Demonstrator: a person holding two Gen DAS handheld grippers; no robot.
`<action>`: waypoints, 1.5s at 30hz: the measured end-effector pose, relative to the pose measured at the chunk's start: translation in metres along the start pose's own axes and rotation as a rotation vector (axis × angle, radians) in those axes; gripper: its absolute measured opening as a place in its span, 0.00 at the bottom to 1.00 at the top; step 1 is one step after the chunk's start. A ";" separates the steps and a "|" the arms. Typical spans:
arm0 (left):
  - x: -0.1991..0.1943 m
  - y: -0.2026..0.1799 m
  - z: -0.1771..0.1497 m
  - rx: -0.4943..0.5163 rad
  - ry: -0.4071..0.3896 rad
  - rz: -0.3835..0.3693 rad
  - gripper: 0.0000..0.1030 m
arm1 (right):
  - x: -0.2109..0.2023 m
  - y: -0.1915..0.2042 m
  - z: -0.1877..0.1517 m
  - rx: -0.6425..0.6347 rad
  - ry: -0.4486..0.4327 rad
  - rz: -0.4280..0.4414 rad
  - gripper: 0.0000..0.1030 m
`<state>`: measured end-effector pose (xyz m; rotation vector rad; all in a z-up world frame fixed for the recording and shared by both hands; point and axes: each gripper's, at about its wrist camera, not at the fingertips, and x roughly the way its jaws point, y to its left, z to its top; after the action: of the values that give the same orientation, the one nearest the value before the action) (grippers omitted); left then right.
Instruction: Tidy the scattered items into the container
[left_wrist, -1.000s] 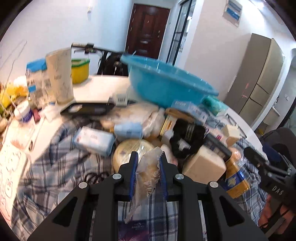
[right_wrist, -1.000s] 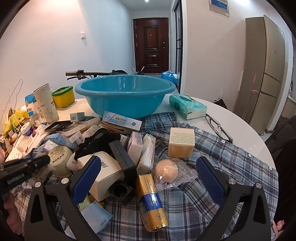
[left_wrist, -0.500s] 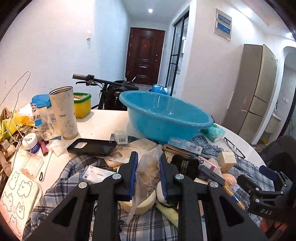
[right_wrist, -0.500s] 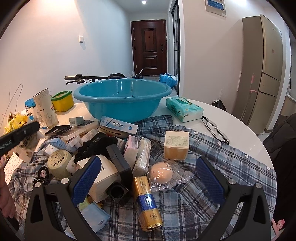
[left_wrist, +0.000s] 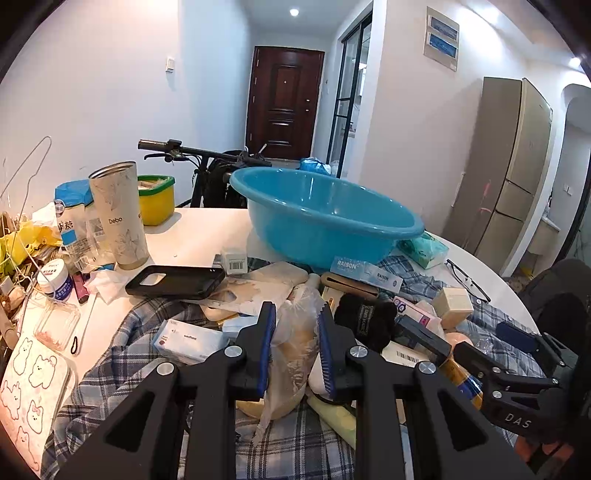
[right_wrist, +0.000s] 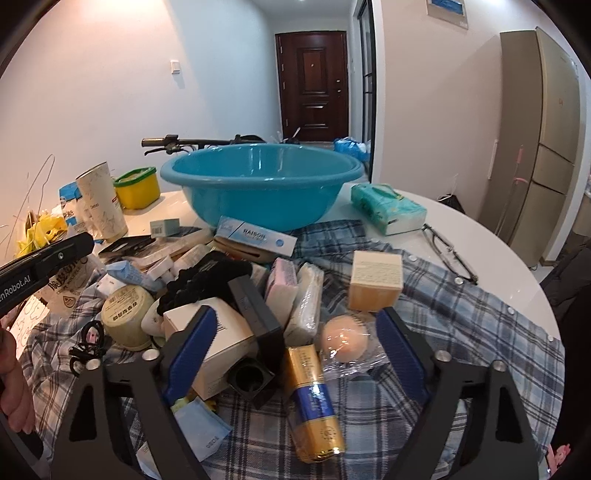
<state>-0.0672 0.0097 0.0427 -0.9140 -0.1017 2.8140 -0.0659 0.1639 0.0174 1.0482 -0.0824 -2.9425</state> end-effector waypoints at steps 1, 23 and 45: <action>0.002 0.000 -0.001 0.000 0.007 -0.002 0.23 | 0.002 0.001 0.000 -0.002 0.006 0.008 0.79; 0.019 0.003 -0.007 -0.009 0.065 -0.004 0.23 | 0.042 0.008 -0.004 0.002 0.103 0.128 0.36; 0.018 0.003 -0.014 0.002 0.080 -0.008 0.23 | 0.029 0.012 -0.008 0.001 0.094 0.147 0.18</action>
<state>-0.0742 0.0103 0.0208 -1.0222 -0.0919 2.7656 -0.0833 0.1511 -0.0062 1.1269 -0.1531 -2.7592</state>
